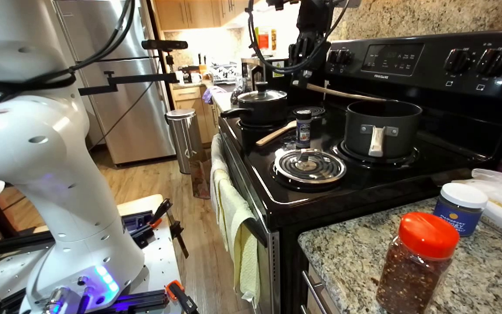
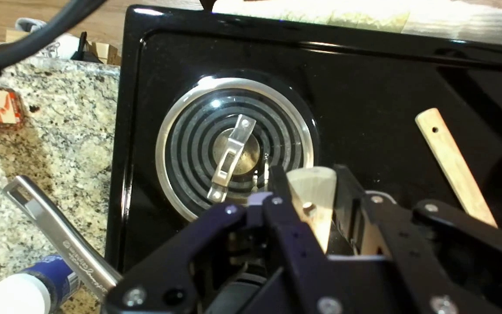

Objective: Place the glass lid on the bottom right plate of the stove, place one of the cooking sticks in the pot on the upper right plate

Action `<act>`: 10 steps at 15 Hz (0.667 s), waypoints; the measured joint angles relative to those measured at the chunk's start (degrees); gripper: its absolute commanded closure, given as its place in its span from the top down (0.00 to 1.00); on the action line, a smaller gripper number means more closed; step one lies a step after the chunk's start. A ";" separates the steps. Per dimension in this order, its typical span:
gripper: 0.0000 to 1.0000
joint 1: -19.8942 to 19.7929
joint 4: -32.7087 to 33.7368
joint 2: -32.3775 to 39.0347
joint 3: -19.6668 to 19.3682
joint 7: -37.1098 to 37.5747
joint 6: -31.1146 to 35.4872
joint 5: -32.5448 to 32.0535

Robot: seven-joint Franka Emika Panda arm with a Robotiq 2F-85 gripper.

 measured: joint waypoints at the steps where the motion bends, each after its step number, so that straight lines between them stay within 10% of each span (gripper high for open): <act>1: 0.14 -0.06 0.02 -0.28 -0.10 2.68 0.00 -0.03; 10: 0.14 -0.36 -0.01 -1.39 -1.21 17.69 -9.46 -0.02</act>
